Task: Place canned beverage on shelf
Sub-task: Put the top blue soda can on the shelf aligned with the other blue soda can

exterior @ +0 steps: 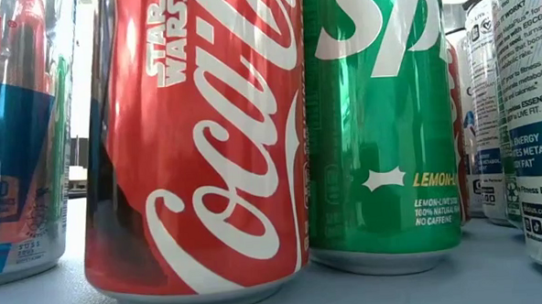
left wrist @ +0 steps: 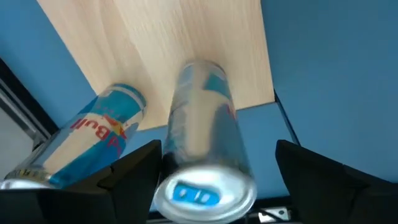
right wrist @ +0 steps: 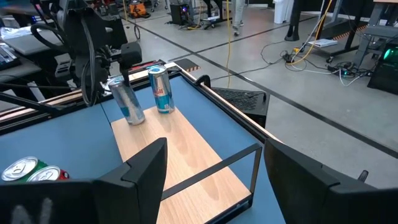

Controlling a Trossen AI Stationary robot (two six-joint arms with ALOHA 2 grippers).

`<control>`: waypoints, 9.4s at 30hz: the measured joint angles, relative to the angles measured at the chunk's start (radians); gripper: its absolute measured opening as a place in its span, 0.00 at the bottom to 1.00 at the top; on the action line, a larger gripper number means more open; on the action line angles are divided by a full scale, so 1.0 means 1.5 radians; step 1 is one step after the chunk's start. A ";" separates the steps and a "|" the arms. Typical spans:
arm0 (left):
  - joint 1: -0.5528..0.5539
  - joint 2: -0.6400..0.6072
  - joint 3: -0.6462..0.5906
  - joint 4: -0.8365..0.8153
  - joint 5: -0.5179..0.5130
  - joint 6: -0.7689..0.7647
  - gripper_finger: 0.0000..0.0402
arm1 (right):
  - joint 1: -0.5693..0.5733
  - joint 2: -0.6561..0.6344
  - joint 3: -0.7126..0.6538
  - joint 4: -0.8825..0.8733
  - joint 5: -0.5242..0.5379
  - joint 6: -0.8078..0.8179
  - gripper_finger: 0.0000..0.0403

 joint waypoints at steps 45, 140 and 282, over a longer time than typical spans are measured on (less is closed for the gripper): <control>-0.099 -0.144 -0.047 0.074 0.089 -0.350 0.00 | 0.000 0.000 0.000 0.000 0.000 0.001 0.65; 0.033 -0.145 -0.179 0.148 -0.053 -0.266 0.00 | 0.000 0.000 0.000 -0.018 -0.001 0.017 0.65; -0.093 -1.148 -1.042 0.809 -0.291 -0.525 0.00 | 0.072 0.733 0.570 0.350 0.055 -0.332 0.65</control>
